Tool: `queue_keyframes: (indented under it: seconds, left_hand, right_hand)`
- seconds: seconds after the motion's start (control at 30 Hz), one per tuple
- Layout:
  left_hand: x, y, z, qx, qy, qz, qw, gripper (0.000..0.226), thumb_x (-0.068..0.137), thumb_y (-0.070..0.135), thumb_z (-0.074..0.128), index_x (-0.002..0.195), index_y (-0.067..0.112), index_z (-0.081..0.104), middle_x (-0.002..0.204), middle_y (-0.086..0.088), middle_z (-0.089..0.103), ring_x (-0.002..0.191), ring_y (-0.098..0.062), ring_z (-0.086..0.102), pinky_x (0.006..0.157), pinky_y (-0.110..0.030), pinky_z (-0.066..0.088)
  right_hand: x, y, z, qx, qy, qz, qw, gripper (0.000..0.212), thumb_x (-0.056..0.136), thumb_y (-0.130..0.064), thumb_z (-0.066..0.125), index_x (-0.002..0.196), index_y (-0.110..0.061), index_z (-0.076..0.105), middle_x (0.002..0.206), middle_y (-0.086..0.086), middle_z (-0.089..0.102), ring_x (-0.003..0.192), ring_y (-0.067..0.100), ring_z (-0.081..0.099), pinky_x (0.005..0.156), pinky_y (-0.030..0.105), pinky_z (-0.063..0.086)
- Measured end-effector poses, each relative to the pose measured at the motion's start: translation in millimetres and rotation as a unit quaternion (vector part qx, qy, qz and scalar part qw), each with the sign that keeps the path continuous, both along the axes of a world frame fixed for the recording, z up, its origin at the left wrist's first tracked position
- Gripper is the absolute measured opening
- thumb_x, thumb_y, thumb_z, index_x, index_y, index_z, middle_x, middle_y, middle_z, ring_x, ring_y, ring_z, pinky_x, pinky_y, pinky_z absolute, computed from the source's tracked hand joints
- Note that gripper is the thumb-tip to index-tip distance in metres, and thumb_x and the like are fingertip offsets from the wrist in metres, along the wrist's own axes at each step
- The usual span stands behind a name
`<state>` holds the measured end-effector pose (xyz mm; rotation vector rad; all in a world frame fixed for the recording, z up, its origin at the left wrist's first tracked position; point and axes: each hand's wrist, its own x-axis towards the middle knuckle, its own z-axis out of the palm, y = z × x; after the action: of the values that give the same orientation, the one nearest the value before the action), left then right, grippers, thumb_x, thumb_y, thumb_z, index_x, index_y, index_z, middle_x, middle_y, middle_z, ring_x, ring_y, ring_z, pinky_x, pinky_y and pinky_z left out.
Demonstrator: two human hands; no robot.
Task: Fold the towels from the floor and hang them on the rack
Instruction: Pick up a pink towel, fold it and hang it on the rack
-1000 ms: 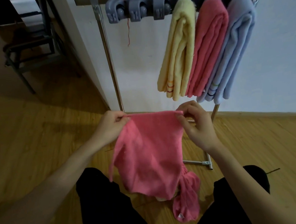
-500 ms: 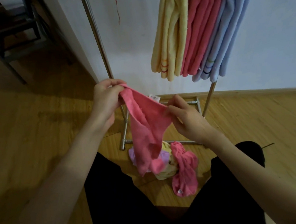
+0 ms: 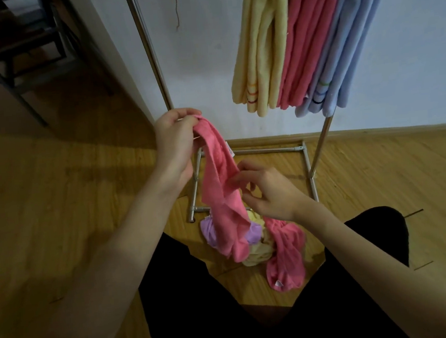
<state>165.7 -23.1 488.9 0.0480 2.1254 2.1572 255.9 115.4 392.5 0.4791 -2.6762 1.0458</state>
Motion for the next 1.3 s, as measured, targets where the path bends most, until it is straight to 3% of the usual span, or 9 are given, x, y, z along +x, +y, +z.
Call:
queue_keyframes:
  seconds: [0.13, 0.23, 0.47, 0.63, 0.73, 0.87, 0.93, 1.2, 1.3]
  left_hand:
    - [1, 4, 1, 0.013, 0.001, -0.003, 1.000, 0.016, 0.094, -0.001, 0.045, 0.092, 0.005, 0.060, 0.079, -0.003, 0.053, 0.070, -0.012, 0.056, 0.067, -0.027, 0.053]
    - [0, 7, 1, 0.032, 0.002, 0.011, 0.999, 0.018, 0.093, -0.002, 0.045, 0.089, 0.006, 0.060, 0.077, -0.003, 0.053, 0.068, -0.011, 0.055, 0.067, -0.028, 0.052]
    - [-9, 5, 2, 0.053, 0.001, 0.034, 0.998, 0.015, 0.093, 0.000, 0.047, 0.092, 0.004, 0.061, 0.079, -0.004, 0.055, 0.070, -0.011, 0.058, 0.073, -0.028, 0.055]
    - [-24, -9, -3, -0.082, 0.034, -0.029, 0.996, 0.016, 0.093, 0.000, 0.048, 0.093, 0.002, 0.064, 0.087, -0.009, 0.061, 0.074, -0.014, 0.065, 0.065, -0.024, 0.057]
    - [-30, -21, -4, -0.212, 0.114, -0.101, 0.965, 0.017, 0.090, -0.006, 0.049, 0.094, 0.000, 0.065, 0.081, -0.014, 0.065, 0.055, -0.010, 0.063, 0.053, -0.023, 0.056]
    - [-38, -32, 9, -0.417, 0.251, -0.194, 0.852, 0.013, 0.090, 0.005, 0.058, 0.092, 0.013, 0.067, 0.077, -0.002, 0.066, 0.056, -0.011, 0.066, 0.057, -0.029, 0.059]
    - [-40, -32, 20, -0.458, 0.262, -0.220, 0.821, 0.011, 0.089, 0.009, 0.061, 0.090, 0.017, 0.067, 0.076, 0.001, 0.066, 0.056, -0.009, 0.065, 0.056, -0.026, 0.058]
    - [-42, -36, 55, -0.454, 0.267, -0.285, 0.801, 0.009, 0.084, 0.018, 0.067, 0.076, 0.017, 0.071, 0.072, -0.001, 0.066, 0.065, -0.012, 0.063, 0.060, -0.029, 0.053]
    - [-37, -38, 66, -0.455, 0.277, -0.294, 0.794, 0.011, 0.084, 0.019, 0.067, 0.074, 0.017, 0.072, 0.071, -0.001, 0.066, 0.068, -0.012, 0.063, 0.064, -0.031, 0.055]
  right_hand:
    - [-2, -3, 0, 0.013, -0.002, -0.014, 1.000, 0.022, 0.077, -0.028, 0.060, 0.089, -0.011, 0.067, 0.092, -0.002, 0.056, 0.071, 0.015, 0.055, 0.059, 0.041, 0.050]
    - [-4, -5, -1, 0.000, 0.018, -0.036, 0.999, 0.034, 0.078, -0.042, 0.067, 0.078, -0.009, 0.062, 0.087, 0.000, 0.055, 0.066, 0.015, 0.051, 0.056, 0.039, 0.048]
    - [-4, 2, -3, -0.099, 0.063, -0.079, 0.990, 0.012, 0.083, -0.012, 0.073, 0.080, -0.002, 0.067, 0.086, 0.004, 0.063, 0.066, 0.010, 0.056, 0.062, 0.022, 0.051]
    - [0, 32, 4, -0.162, 0.097, -0.155, 0.970, 0.001, 0.079, -0.004, 0.066, 0.079, -0.005, 0.066, 0.074, 0.005, 0.064, 0.065, 0.017, 0.059, 0.062, 0.035, 0.052]
    - [-1, 50, 16, -0.163, 0.104, -0.166, 0.967, 0.008, 0.079, -0.002, 0.066, 0.077, -0.009, 0.064, 0.068, -0.001, 0.062, 0.061, 0.007, 0.056, 0.060, 0.027, 0.050]
    - [-5, 66, 32, -0.118, 0.103, -0.152, 0.976, 0.010, 0.081, -0.008, 0.072, 0.074, -0.008, 0.064, 0.064, -0.001, 0.060, 0.057, 0.011, 0.053, 0.055, 0.023, 0.048]
    - [-8, 72, 38, -0.109, 0.099, -0.146, 0.978, 0.011, 0.080, -0.009, 0.074, 0.075, -0.004, 0.066, 0.062, 0.000, 0.061, 0.055, 0.012, 0.054, 0.053, 0.021, 0.046]
    - [-13, 75, 63, -0.212, 0.074, -0.132, 0.965, 0.014, 0.075, 0.000, 0.077, 0.069, -0.004, 0.065, 0.063, 0.011, 0.064, 0.054, 0.029, 0.058, 0.053, 0.036, 0.050]
    - [-13, 72, 72, -0.269, 0.089, -0.128, 0.950, 0.015, 0.076, 0.005, 0.074, 0.073, -0.001, 0.061, 0.060, 0.009, 0.062, 0.050, 0.016, 0.055, 0.049, 0.028, 0.048]
